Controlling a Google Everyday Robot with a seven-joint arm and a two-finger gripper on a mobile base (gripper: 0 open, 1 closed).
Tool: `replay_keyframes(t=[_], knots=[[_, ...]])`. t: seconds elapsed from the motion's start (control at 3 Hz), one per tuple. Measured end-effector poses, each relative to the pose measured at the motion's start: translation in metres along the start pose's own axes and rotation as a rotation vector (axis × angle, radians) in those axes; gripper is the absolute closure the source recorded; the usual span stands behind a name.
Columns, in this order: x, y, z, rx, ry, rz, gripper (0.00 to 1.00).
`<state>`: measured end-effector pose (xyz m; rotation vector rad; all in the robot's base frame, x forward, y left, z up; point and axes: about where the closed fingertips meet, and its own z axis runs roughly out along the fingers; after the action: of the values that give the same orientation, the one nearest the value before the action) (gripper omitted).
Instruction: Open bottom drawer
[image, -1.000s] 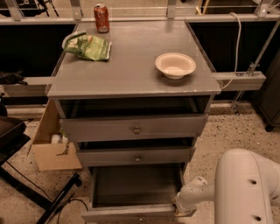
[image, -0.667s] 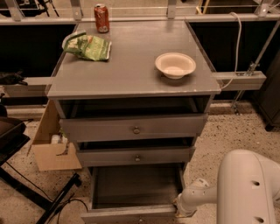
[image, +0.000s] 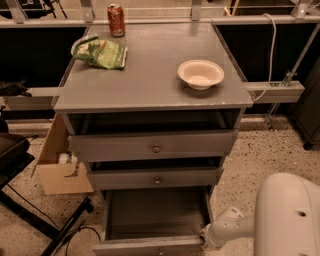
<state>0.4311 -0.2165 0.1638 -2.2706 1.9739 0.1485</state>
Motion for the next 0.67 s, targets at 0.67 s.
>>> replay_keyframes(t=[0.67], knots=[[0.0037, 0.0083, -0.0026, 0.021, -0.007, -0.016, 1.00]])
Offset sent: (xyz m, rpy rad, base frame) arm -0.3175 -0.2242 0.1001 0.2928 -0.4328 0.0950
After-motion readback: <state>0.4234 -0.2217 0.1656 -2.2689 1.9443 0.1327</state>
